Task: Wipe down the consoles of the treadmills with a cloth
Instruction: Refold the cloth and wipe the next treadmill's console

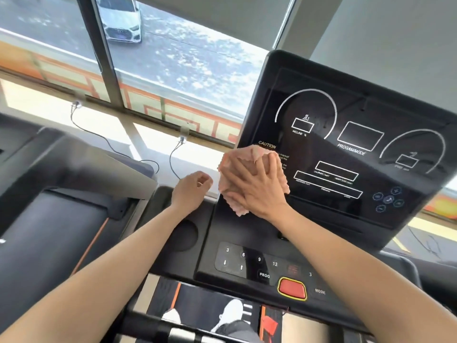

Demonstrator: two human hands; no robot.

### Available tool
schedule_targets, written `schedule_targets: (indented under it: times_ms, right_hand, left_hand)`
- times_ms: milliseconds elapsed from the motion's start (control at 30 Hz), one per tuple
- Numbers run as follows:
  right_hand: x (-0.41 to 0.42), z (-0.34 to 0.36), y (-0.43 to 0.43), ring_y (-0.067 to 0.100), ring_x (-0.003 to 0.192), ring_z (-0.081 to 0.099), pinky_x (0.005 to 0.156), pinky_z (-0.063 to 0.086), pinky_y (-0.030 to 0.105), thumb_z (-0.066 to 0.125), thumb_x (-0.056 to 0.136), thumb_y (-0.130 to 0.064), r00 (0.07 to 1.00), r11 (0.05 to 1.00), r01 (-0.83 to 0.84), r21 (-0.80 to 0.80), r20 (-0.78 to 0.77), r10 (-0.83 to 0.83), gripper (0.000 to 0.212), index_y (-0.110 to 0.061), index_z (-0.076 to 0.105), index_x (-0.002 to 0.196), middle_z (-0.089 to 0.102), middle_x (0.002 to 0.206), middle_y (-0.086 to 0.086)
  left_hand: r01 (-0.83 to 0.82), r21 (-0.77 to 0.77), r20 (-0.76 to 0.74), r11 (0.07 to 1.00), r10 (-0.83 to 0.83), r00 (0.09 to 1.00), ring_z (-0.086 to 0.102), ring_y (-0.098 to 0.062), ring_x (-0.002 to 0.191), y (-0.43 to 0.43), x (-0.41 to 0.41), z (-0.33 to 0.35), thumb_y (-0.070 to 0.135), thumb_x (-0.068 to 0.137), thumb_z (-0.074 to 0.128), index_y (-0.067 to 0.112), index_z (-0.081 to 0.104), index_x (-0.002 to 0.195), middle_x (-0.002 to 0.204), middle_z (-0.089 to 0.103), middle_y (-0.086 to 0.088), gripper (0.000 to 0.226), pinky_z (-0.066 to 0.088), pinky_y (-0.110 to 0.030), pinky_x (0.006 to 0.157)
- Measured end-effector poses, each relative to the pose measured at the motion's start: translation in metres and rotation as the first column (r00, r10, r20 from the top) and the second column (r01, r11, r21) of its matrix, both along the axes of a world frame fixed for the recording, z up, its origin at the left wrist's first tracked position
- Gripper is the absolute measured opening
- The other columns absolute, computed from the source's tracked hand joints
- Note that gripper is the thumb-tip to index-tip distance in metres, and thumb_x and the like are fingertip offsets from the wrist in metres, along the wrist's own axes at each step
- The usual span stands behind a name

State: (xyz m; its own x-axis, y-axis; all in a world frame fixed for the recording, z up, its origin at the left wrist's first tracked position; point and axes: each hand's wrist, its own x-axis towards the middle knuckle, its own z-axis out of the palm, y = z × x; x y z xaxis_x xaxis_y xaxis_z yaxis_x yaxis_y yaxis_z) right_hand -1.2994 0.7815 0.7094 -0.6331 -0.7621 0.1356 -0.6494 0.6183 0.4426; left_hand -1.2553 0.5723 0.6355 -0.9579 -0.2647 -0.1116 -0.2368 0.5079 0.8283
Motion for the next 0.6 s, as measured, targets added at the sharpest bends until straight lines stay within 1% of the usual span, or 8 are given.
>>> schedule_targets:
  times_ms: [67, 133, 167, 233, 300, 433, 467, 600]
  right_hand:
    - [-0.003, 0.001, 0.002, 0.043, 0.147, 0.024, 0.118, -0.006, 0.066, 0.03, 0.099, -0.073, 1.0, 1.0, -0.029, 0.003, -0.007, 0.029, 0.068, -0.042, 0.022, 0.159, 0.025, 0.168, -0.009]
    - [-0.009, 0.004, 0.004, 0.04, 0.147, 0.018, 0.121, -0.011, 0.06, 0.029, 0.1, -0.071, 0.997, 0.997, -0.07, 0.018, -0.015, 0.07, 0.068, -0.04, 0.021, 0.16, 0.022, 0.169, -0.008]
    - [-0.012, 0.006, 0.005, 0.038, 0.146, 0.018, 0.122, -0.012, 0.058, 0.029, 0.101, -0.071, 0.996, 0.996, -0.089, 0.024, -0.024, 0.09, 0.069, -0.039, 0.021, 0.161, 0.022, 0.169, -0.007]
    - [-0.02, 0.013, 0.006, 0.037, 0.148, 0.019, 0.124, -0.011, 0.056, 0.03, 0.101, -0.071, 0.993, 0.994, -0.11, 0.018, -0.041, 0.11, 0.07, -0.037, 0.022, 0.161, 0.022, 0.169, -0.006]
    - [-0.026, 0.023, 0.005, 0.037, 0.149, 0.021, 0.124, -0.011, 0.056, 0.029, 0.1, -0.073, 0.992, 0.994, -0.113, 0.012, -0.058, 0.113, 0.072, -0.036, 0.023, 0.161, 0.022, 0.17, -0.004]
    - [-0.038, 0.045, 0.001, 0.04, 0.152, 0.015, 0.123, -0.013, 0.057, 0.028, 0.097, -0.076, 0.993, 0.997, -0.08, 0.0, -0.091, 0.079, 0.076, -0.036, 0.022, 0.161, 0.019, 0.17, -0.003]
    - [-0.042, 0.051, 0.001, 0.041, 0.152, 0.015, 0.123, -0.013, 0.058, 0.028, 0.096, -0.077, 0.993, 0.998, -0.064, -0.008, -0.096, 0.063, 0.077, -0.036, 0.022, 0.161, 0.019, 0.171, -0.003]
    - [-0.053, 0.082, -0.002, 0.045, 0.152, 0.02, 0.124, -0.004, 0.062, 0.03, 0.095, -0.079, 0.991, 0.996, -0.02, -0.086, -0.135, 0.008, 0.078, -0.037, 0.023, 0.161, 0.019, 0.171, -0.003]
  left_hand:
    - [0.057, -0.226, 0.008, 0.972, -0.057, 0.998, 0.065, -0.019, 0.099, -0.005, 0.015, -0.017, 0.043, 0.099, 0.053, 0.025, 0.071, 0.104, 0.104, 0.073, 0.006, 0.026, 0.046, -0.035, 0.087]
    - [0.117, -0.45, -0.023, 0.885, -0.143, 0.989, 0.063, -0.022, 0.105, -0.008, 0.027, -0.037, 0.049, 0.099, 0.043, 0.026, 0.071, 0.107, 0.109, 0.073, 0.004, 0.037, 0.043, -0.039, 0.093]
    - [0.145, -0.536, -0.037, 0.832, -0.194, 0.98, 0.062, -0.022, 0.108, -0.009, 0.032, -0.045, 0.051, 0.098, 0.039, 0.027, 0.07, 0.109, 0.113, 0.072, 0.005, 0.04, 0.042, -0.04, 0.095]
    - [0.177, -0.642, -0.057, 0.746, -0.277, 0.959, 0.059, -0.021, 0.119, -0.007, 0.037, -0.057, 0.05, 0.098, 0.038, 0.029, 0.065, 0.119, 0.123, 0.069, 0.006, 0.041, 0.041, -0.04, 0.101]
    - [0.181, -0.674, -0.058, 0.716, -0.295, 0.954, 0.058, -0.02, 0.124, -0.006, 0.037, -0.058, 0.049, 0.099, 0.038, 0.03, 0.062, 0.124, 0.128, 0.067, 0.007, 0.04, 0.04, -0.04, 0.104]
    - [0.186, -0.673, -0.045, 0.716, -0.291, 0.956, 0.057, -0.018, 0.124, -0.007, 0.036, -0.055, 0.051, 0.099, 0.034, 0.032, 0.062, 0.126, 0.128, 0.066, 0.009, 0.043, 0.041, -0.041, 0.106]
    - [0.188, -0.67, -0.045, 0.718, -0.292, 0.955, 0.057, -0.018, 0.124, -0.007, 0.036, -0.055, 0.052, 0.099, 0.033, 0.032, 0.062, 0.126, 0.129, 0.066, 0.01, 0.044, 0.041, -0.041, 0.106]
    - [0.206, -0.663, -0.022, 0.719, -0.293, 0.956, 0.057, -0.018, 0.124, -0.007, 0.038, -0.051, 0.054, 0.099, 0.03, 0.032, 0.062, 0.126, 0.13, 0.066, 0.01, 0.048, 0.04, -0.04, 0.108]
